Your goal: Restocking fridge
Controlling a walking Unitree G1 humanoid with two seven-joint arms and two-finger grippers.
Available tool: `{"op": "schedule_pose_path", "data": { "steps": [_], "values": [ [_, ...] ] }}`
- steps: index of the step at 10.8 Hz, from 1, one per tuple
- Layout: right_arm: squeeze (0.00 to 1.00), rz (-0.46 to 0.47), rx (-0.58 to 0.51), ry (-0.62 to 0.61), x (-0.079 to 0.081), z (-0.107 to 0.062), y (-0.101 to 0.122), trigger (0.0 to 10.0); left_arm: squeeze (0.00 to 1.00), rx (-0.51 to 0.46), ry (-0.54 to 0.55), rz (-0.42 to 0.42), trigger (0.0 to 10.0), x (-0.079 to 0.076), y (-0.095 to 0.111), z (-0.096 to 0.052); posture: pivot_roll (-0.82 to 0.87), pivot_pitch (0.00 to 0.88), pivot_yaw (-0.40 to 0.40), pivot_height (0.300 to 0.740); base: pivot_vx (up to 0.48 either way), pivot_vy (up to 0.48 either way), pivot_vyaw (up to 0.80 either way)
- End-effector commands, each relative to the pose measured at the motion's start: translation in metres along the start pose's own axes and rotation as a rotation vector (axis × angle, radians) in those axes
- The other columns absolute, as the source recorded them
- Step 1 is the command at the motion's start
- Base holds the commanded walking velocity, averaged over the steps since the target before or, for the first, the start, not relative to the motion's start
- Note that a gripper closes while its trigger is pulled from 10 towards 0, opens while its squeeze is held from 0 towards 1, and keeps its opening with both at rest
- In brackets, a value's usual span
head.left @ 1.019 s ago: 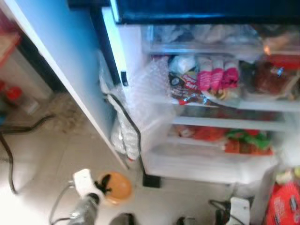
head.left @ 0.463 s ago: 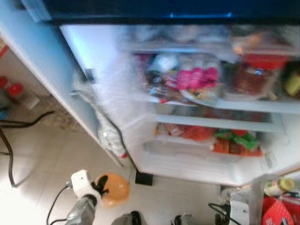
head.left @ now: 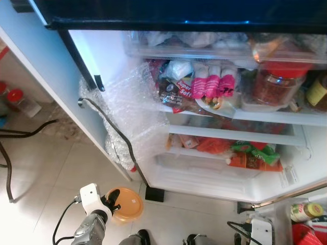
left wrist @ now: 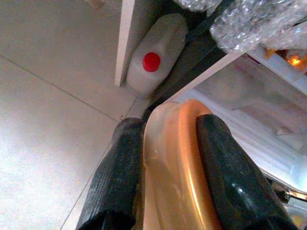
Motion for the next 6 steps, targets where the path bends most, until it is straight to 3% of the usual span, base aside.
{"op": "schedule_pose_path", "data": {
  "steps": [1,6],
  "values": [
    [0.00,0.004,0.043,0.010,0.0020,-0.0033,-0.0155,10.0,0.00,0.022,0.014,0.012,10.0,0.0064,-0.0047,-0.0027,-0.07,0.232,0.076,0.740,0.000,0.000,-0.77],
    [0.00,-0.004,0.041,0.015,0.0039,-0.0032,-0.0148,10.0,0.00,0.016,0.005,0.010,10.0,0.0037,-0.0033,-0.0017,-0.07,0.232,0.075,0.740,0.000,0.000,-0.77]
  ]
}}
Point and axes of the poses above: a point about 5 cm out from each wrist's last joint towards the gripper, its own z axis pointing out of the wrist towards the gripper, its own y axis along the axis of the wrist's last joint, x = y × z, the point moved 4 cm from there along z, pointing out of the wrist towards the gripper, and after that the axes turned 10 degrees about -z, right-handed, at the moved point
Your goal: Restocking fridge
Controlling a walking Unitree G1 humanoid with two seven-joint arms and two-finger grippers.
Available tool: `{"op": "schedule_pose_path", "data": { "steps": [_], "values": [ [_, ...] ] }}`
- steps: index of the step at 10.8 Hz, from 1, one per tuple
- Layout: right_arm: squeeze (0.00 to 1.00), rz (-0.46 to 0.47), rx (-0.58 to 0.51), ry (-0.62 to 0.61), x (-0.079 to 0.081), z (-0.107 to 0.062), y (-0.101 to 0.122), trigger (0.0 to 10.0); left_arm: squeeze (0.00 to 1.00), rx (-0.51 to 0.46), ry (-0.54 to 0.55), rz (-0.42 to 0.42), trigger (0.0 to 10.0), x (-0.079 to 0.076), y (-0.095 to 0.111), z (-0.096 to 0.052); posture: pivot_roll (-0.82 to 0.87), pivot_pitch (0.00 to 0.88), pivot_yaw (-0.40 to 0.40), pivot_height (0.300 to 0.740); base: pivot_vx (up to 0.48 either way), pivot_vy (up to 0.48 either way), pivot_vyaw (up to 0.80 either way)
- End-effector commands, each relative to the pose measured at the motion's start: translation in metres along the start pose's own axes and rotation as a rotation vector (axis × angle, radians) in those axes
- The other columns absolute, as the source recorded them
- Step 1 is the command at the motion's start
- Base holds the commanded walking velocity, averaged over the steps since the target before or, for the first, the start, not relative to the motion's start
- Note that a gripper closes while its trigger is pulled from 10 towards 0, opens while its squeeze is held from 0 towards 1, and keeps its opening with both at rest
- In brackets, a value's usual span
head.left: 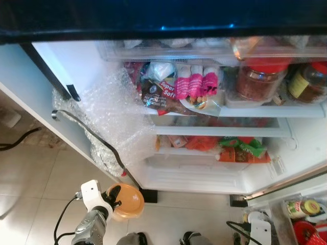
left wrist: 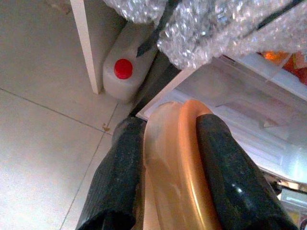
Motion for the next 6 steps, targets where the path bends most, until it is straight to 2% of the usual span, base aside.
{"op": "schedule_pose_path", "data": {
  "steps": [1,5,6],
  "values": [
    [0.00,-0.001,0.045,0.006,0.0021,-0.0034,-0.0159,10.0,0.00,0.033,0.026,0.005,10.0,0.0103,-0.0093,-0.0051,-0.07,0.232,0.075,0.740,0.000,0.000,-0.77],
    [0.00,-0.001,0.045,0.007,0.0021,-0.0034,-0.0159,10.0,0.00,0.033,0.026,0.005,10.0,0.0103,-0.0092,-0.0051,-0.07,0.232,0.075,0.740,0.000,0.000,-0.77],
    [0.00,-0.008,0.029,0.015,0.0073,-0.0033,-0.0125,10.0,0.00,0.026,0.022,0.004,10.0,0.0087,-0.0080,-0.0045,-0.07,0.219,0.073,0.740,0.000,0.000,-0.77]
  ]
}}
Point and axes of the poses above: a point about 5 cm out from each wrist's last joint towards the gripper, its own z axis pointing out of the wrist towards the gripper, its own y axis along the axis of the wrist's last joint, x = y × z, the point moved 4 cm from there along z, pointing out of the wrist towards the gripper, and after that the axes turned 10 degrees about -z, right-handed, at the moved point
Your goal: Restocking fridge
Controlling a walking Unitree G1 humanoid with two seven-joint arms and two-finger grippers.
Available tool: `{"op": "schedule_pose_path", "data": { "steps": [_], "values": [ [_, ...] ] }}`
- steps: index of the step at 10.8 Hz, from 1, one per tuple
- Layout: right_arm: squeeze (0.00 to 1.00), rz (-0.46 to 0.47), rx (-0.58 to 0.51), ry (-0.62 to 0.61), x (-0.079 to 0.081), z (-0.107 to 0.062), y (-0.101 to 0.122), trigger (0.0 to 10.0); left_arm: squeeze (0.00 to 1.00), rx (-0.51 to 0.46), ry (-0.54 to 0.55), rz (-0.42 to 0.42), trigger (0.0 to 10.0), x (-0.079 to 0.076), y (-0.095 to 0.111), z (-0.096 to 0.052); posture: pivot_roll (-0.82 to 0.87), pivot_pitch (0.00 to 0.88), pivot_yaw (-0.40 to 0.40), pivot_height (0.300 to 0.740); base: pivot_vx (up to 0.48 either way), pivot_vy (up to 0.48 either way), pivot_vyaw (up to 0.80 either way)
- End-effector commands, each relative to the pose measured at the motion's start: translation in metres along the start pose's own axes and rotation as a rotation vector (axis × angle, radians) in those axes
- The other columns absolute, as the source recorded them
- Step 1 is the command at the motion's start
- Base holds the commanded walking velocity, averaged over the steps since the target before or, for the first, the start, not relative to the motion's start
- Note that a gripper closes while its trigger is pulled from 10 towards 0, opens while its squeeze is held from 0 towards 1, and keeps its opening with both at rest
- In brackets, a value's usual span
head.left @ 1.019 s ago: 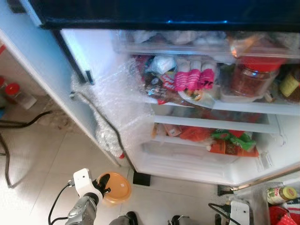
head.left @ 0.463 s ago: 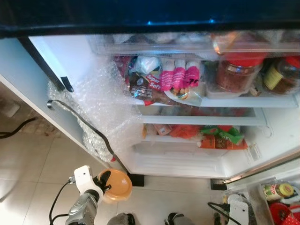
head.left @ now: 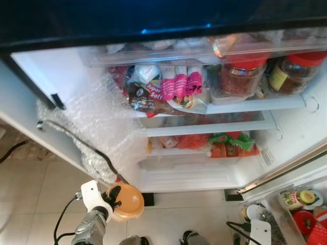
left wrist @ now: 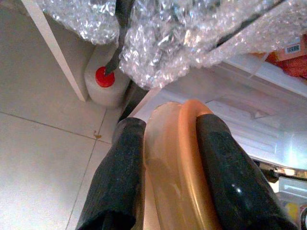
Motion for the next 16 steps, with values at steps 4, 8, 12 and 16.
{"op": "schedule_pose_path", "data": {
  "steps": [4,8,12,16],
  "values": [
    [0.00,0.000,-0.020,0.019,0.008,-0.001,0.002,10.0,0.00,0.018,0.013,0.004,10.0,0.007,-0.006,-0.004,-0.06,0.214,0.073,0.740,0.000,0.000,-0.51],
    [0.00,0.005,-0.019,0.011,0.008,-0.001,0.001,10.0,0.00,0.012,0.018,0.017,10.0,0.008,-0.006,-0.004,-0.07,0.227,0.072,0.740,0.000,-0.186,0.00],
    [0.00,0.007,-0.029,0.015,0.010,-0.002,0.001,10.0,0.00,0.015,0.024,0.017,10.0,0.009,-0.007,-0.005,-0.06,0.238,0.073,0.740,0.000,-0.386,-0.38],
    [0.00,0.007,-0.046,0.026,0.011,-0.002,0.004,10.0,0.00,-0.026,0.031,0.005,10.0,0.008,0.002,-0.003,-0.07,0.241,0.071,0.740,0.000,0.000,0.00]
  ]
}}
Point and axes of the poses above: a point about 5 cm out from each wrist's last joint towards the gripper, its own z axis pointing out of the wrist towards the gripper, its own y axis along the axis of the wrist's last joint, x = y × z, the point moved 4 cm from there along z, pointing out of the wrist towards the gripper, and after that the axes turned 10 degrees about -z, right-handed, at the moved point
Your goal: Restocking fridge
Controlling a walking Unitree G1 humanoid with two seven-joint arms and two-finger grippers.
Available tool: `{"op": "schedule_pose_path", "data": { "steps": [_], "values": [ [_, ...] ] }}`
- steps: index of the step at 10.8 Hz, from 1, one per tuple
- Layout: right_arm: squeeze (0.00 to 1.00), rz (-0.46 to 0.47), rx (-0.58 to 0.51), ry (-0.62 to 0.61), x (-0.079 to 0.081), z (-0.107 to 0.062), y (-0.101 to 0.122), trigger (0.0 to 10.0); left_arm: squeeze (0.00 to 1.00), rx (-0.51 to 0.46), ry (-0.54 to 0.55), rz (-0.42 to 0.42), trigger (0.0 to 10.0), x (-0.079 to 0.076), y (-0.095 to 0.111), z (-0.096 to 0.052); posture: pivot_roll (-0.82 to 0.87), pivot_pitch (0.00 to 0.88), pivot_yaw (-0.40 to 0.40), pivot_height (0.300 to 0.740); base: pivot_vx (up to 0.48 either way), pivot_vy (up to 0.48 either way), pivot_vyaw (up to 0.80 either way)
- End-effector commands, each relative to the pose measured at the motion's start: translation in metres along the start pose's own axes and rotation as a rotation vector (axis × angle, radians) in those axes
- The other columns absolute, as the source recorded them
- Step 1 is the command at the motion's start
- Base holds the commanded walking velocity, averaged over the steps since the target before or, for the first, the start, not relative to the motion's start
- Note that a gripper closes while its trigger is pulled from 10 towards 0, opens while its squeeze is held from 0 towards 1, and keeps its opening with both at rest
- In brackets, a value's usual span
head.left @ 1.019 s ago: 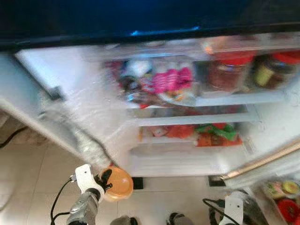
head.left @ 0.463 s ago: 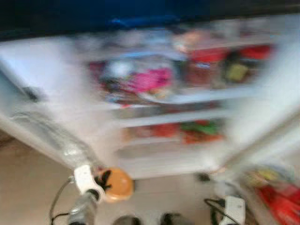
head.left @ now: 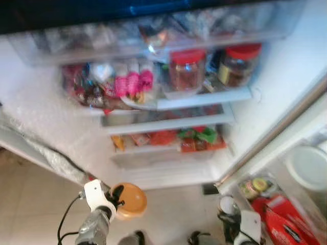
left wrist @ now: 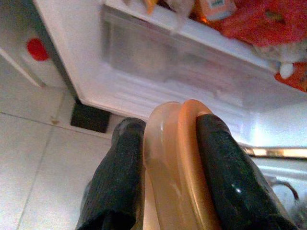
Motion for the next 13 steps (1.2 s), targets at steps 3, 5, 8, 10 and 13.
{"op": "schedule_pose_path", "data": {
  "steps": [3,5,8,10,13],
  "values": [
    [0.00,0.010,0.029,0.000,-0.001,-0.003,-0.011,10.0,0.00,-0.195,-0.048,-0.022,10.0,-0.016,0.051,0.008,-0.07,0.241,0.071,0.740,0.000,0.000,0.00],
    [0.00,0.008,0.032,0.018,0.001,-0.003,-0.013,10.0,0.00,-0.264,-0.205,-0.065,10.0,-0.053,0.072,0.007,-0.06,0.241,0.071,0.740,0.000,0.000,0.00],
    [0.00,0.011,0.024,0.046,0.007,-0.004,-0.012,10.0,0.00,-0.207,-0.333,-0.245,10.0,-0.065,0.059,-0.003,-0.06,0.239,0.069,0.740,0.000,0.000,0.00],
    [0.00,-0.002,0.014,0.062,0.007,-0.003,-0.011,10.0,0.00,-0.282,-0.422,-0.161,10.0,-0.083,0.073,-0.016,-0.06,0.236,0.057,0.740,0.000,0.000,0.00],
    [0.00,-0.011,0.012,0.073,0.009,-0.004,-0.012,10.0,0.00,-0.307,-0.492,-0.124,10.0,-0.095,0.081,-0.027,-0.07,0.219,0.052,0.740,0.000,0.000,0.00]
  ]
}}
Point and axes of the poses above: a point about 5 cm out from each wrist's last joint towards the gripper, its own z axis pointing out of the wrist towards the gripper, its own y axis along the axis of the wrist's last joint, x = y × z, the point moved 4 cm from there along z, pointing out of the wrist towards the gripper, and after that the axes turned 10 degrees about -z, right-handed, at the moved point
